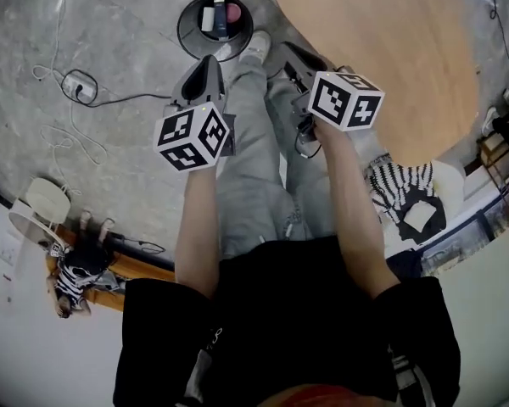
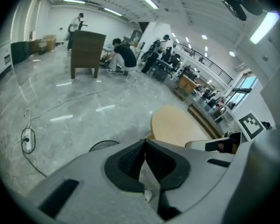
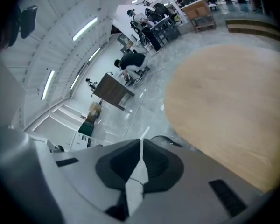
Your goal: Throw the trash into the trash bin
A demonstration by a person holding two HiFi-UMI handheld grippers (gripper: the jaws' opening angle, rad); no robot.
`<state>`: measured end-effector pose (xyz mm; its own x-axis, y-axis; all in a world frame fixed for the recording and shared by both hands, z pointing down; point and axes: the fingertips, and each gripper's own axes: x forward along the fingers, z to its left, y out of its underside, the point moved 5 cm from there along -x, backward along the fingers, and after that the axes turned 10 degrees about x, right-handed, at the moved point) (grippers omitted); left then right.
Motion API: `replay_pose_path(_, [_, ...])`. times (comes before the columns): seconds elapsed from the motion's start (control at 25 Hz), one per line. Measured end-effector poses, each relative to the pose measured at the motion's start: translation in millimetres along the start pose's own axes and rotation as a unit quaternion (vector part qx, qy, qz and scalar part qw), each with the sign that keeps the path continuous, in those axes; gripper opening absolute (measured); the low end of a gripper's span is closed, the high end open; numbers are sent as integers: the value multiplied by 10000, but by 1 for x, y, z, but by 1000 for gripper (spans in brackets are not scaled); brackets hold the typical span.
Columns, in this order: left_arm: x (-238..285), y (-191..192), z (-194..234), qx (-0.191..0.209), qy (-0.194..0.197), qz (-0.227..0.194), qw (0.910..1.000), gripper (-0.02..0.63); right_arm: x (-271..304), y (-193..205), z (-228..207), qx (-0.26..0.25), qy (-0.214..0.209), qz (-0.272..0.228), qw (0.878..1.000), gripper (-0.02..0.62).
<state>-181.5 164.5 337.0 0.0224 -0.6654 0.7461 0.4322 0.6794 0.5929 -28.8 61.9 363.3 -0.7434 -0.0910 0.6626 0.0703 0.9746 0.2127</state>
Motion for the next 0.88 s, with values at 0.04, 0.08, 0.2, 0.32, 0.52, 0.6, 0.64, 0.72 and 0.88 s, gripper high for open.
replay_pose_path(0.04, [-3, -12, -12, 117, 104, -17, 9999, 9, -16, -9, 3, 19, -28, -180, 9998, 20])
replay_pose_path(0.08, [-8, -25, -25, 235, 208, -42, 9995, 8, -33, -18, 8, 38, -62, -374, 9993, 20])
replay_pose_path(0.2, [-23, -65, -70, 573, 552, -201, 9966, 9, -89, -44, 20, 155, -218, -1051, 9941, 17])
replay_pose_path(0.32, [-33, -110, -122, 910, 919, -535, 9902, 9, -149, -74, 28, 187, -314, -1774, 9835, 17])
replay_pose_path(0.52, [-48, -170, -204, 1418, 1254, -955, 9773, 9, -239, -113, 32, 112, -185, -2743, 9614, 14])
replay_pose_path(0.6, [-56, -184, -230, 1546, 1286, -1068, 9737, 9, -274, -123, 31, 168, -93, -3106, 9504, 14])
replay_pose_path(0.64, [-61, -189, -243, 1589, 1330, -1115, 9719, 9, -292, -126, 30, 217, -56, -3290, 9441, 12])
replay_pose_path(0.72, [-73, -199, -273, 1661, 1510, -1233, 9666, 9, -331, -128, 28, 338, 9, -3677, 9293, 11])
replay_pose_path(0.88, [-98, -235, -347, 2061, 2075, -1705, 9410, 8, -415, -141, 14, 486, 187, -4515, 8908, 11])
